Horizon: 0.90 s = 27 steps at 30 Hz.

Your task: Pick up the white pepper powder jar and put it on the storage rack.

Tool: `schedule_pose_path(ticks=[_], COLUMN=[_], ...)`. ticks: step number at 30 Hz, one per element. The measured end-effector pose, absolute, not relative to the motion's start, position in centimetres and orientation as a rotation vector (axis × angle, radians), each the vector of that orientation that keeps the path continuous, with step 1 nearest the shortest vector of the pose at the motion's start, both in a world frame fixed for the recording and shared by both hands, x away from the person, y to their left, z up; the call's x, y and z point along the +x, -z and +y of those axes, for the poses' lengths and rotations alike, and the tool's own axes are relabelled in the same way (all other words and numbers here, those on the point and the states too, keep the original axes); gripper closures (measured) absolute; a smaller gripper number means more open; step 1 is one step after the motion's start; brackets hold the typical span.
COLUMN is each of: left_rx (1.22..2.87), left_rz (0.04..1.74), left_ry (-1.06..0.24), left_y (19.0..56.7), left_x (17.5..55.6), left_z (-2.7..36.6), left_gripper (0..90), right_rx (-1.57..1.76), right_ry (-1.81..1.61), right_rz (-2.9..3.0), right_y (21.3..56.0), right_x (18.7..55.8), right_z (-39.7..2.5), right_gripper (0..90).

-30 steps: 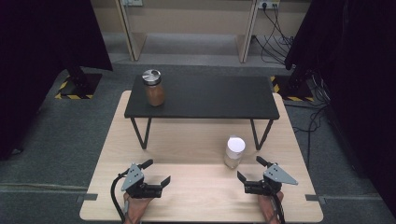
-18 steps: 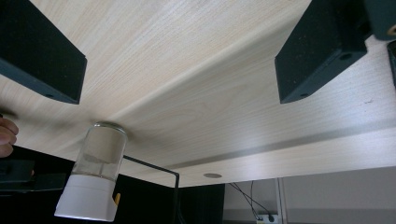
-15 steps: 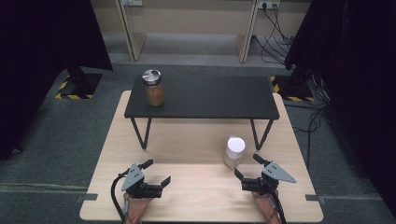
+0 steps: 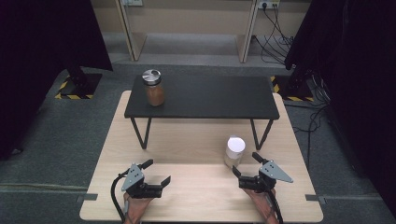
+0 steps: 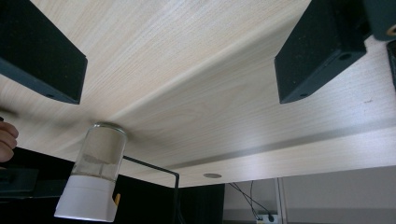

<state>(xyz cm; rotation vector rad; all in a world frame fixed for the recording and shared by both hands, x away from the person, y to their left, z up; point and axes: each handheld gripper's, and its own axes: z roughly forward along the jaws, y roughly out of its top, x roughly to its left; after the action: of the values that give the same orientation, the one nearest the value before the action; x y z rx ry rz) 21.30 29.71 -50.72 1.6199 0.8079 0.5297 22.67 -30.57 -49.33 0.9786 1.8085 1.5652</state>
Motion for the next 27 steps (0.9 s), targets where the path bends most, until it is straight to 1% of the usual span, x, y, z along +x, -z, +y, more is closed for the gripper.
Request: schedule_pose_path(ticks=[9, 14, 27], left_rx=[1.621, 1.623, 1.625], left_rz=[0.807, 0.805, 0.802], left_ry=[-0.526, -0.526, -0.528], left_y=[50.7, 50.7, 50.7], left_x=[21.4, 21.4, 21.4], left_z=[29.7, 29.7, 29.7], left_gripper=[1.6, 1.5, 1.5], right_rx=[1.000, 1.008, 1.000], right_ry=[-1.572, -1.565, -1.506], right_rz=[1.822, 1.819, 1.834], right_y=[49.2, 49.2, 48.0], right_x=[23.5, 24.0, 25.8], right_z=[-30.4, -29.6, -27.9], right_gripper=[1.2, 1.3, 7.2])
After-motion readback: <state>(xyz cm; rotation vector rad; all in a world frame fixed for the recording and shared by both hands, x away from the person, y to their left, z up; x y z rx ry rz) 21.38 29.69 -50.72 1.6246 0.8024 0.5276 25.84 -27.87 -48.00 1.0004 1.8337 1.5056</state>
